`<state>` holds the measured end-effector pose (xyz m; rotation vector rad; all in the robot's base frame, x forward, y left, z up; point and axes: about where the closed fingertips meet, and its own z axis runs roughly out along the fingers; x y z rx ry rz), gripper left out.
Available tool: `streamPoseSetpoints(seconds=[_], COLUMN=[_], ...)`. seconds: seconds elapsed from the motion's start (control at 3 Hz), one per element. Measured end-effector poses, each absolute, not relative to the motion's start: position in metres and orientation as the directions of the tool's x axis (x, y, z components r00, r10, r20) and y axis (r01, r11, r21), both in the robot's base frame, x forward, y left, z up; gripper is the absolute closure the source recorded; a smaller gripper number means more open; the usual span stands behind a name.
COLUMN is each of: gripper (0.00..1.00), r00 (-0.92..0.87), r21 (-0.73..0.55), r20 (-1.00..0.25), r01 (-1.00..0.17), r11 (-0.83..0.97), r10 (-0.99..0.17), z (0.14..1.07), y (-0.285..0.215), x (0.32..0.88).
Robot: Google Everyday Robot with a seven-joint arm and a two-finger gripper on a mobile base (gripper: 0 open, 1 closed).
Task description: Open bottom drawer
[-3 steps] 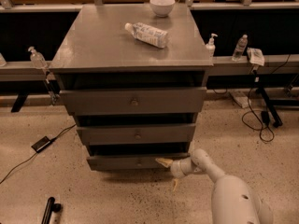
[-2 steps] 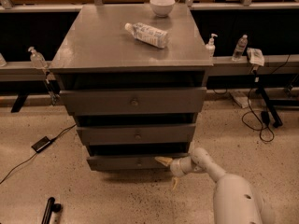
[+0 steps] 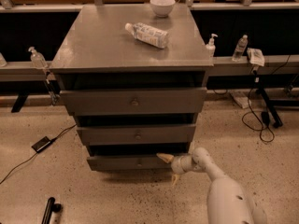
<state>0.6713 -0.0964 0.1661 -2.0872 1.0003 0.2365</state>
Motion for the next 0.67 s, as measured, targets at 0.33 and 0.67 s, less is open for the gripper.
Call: streamPoseSetpoints(seconds=[0.33,0.67], gripper=[0.00,0.00], r00=[0.663,0.654], r21=[-0.608,-0.632], r20=[-0.434,-0.419], r01=[-0.715,-0.708], r11=[-0.345,-0.315], r10=[-0.610,-0.630], z=[0.163,0.161], y=[-0.109,-0.111], x=[0.697,0.715])
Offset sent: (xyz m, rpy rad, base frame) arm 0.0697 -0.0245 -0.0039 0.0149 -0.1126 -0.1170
